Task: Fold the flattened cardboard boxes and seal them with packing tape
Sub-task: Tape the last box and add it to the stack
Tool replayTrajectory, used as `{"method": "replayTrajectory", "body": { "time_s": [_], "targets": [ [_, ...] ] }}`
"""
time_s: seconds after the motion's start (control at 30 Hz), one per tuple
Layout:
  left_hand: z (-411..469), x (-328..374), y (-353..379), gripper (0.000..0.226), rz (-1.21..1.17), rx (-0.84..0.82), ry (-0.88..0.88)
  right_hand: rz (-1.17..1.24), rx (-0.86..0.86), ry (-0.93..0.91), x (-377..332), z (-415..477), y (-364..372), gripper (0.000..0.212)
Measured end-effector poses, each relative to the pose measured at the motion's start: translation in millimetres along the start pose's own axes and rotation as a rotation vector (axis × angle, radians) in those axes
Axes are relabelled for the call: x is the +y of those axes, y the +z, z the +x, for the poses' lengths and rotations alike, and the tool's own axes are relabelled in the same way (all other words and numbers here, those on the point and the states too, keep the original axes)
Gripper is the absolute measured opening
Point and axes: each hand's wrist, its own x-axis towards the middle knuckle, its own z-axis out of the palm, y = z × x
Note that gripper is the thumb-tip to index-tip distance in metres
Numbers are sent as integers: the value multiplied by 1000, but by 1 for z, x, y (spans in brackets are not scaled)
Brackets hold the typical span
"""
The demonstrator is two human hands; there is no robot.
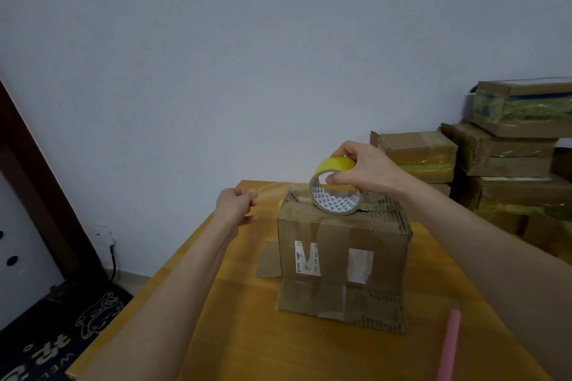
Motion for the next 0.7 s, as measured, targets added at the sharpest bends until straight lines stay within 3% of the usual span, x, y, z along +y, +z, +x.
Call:
{"method": "replayTrajectory", "body": {
  "time_s": [0.2,0.33,0.37,0.43,0.5,0.6,0.7],
  "targets": [
    [-12,-37,33,16,283,-159,-9,-2,-18,4,0,-3,9,40],
    [-5,-47,31,48,1004,-246,227,8,-9,-2,-1,-2,6,42],
    [-3,-41,26,52,992,-217,253,18,-10,-2,0,-3,4,43],
    [-2,-20,15,58,545,-179,271,41,-26,8,5,-5,1,49],
    [-5,7,8,83,214,-346,297,109,-72,61,13,-7,-1,59],
    [-5,29,23,123,617,-672,380,250,-127,184,29,-12,-5,68],
    [-2,31,43,135,828,-762,415,254,-171,189,40,-19,-6,49]
  ]
}}
